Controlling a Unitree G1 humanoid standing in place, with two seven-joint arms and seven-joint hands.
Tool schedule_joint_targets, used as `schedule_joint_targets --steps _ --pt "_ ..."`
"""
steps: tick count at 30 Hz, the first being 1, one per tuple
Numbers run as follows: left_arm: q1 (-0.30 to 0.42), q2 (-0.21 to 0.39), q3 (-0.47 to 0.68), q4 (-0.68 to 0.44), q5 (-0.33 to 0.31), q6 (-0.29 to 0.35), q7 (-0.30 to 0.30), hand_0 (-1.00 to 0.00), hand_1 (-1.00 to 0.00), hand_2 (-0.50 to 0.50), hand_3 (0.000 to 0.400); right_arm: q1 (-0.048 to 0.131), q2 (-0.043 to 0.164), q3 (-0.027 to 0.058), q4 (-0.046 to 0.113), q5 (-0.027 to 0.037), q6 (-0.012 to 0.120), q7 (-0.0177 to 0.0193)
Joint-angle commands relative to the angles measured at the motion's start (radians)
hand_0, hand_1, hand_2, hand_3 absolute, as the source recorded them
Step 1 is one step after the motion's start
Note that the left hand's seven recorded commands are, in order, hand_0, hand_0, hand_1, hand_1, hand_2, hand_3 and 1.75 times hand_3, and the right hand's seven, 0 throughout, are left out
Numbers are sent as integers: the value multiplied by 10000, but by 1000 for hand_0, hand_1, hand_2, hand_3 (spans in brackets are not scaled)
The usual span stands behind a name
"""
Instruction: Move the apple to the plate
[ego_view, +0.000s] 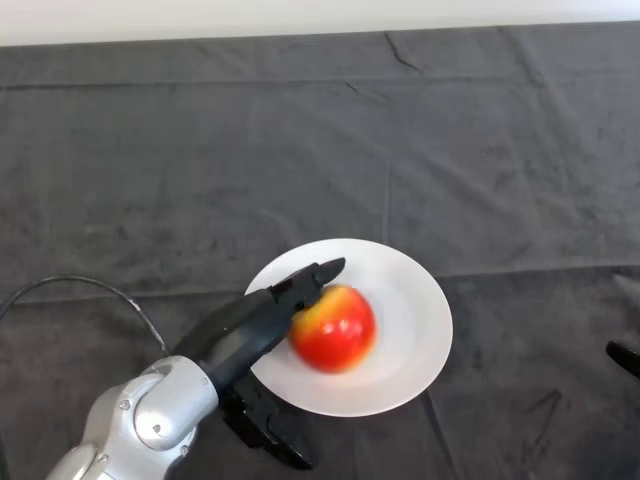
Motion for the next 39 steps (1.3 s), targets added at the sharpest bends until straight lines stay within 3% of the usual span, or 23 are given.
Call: schedule_joint_targets --steps 1,22,31,39 --pt "-320 311 318 41 7 -27 63 0 0 0 0 276 298 -23 403 299 412 30" --pt "-1138 722 3209 1205 -674 -881 1312 0 0 0 0 279 323 -62 394 263 433 55" --pt "-1528 994 4741 1975 -1023 -1427 2148 0 0 0 0 280 331 -75 391 251 441 64" --pt "-1948 1081 6051 3287 -1350 -2370 3276 0 0 0 0 280 329 -72 391 253 441 64"
